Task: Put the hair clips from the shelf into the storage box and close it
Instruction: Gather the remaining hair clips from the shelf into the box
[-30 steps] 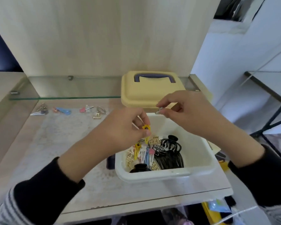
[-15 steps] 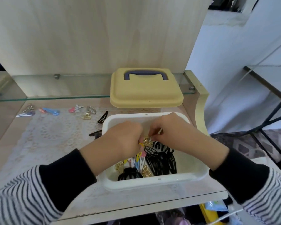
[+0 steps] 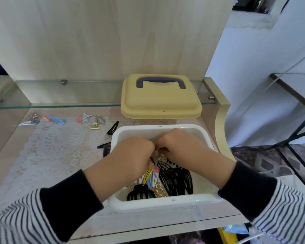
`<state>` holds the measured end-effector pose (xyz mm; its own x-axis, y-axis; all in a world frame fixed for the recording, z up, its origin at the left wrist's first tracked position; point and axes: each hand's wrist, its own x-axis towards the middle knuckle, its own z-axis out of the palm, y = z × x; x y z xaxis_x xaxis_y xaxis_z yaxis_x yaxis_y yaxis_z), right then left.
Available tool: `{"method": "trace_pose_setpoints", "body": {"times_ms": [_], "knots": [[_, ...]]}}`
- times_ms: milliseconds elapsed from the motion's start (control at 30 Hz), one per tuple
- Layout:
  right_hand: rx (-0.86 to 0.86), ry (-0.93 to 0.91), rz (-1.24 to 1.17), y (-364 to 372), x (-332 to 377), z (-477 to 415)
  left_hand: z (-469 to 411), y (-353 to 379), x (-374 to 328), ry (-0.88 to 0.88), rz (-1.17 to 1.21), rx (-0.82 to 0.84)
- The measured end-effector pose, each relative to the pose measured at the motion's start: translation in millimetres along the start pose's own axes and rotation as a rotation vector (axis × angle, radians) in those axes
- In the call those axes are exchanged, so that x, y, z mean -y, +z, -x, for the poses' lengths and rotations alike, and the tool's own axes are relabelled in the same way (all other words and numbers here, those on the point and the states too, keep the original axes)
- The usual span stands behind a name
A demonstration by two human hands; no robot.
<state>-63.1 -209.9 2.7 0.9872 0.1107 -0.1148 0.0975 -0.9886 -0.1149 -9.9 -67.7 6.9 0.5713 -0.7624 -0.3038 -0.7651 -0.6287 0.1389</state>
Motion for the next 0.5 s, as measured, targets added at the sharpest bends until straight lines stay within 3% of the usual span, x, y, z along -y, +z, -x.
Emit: {"method": "trace_pose_setpoints", "body": {"times_ms": [267, 500], "knots": [[0.018, 0.076, -0.060, -10.7, 1.8, 6.9, 24.0, -27.5, 0.1, 0.012, -0.047, -0.210], [-0.097, 0.144, -0.207, -40.1, 15.1, 16.2, 53.9, -39.1, 26.3, 0.008, 0.102, -0.604]]}}
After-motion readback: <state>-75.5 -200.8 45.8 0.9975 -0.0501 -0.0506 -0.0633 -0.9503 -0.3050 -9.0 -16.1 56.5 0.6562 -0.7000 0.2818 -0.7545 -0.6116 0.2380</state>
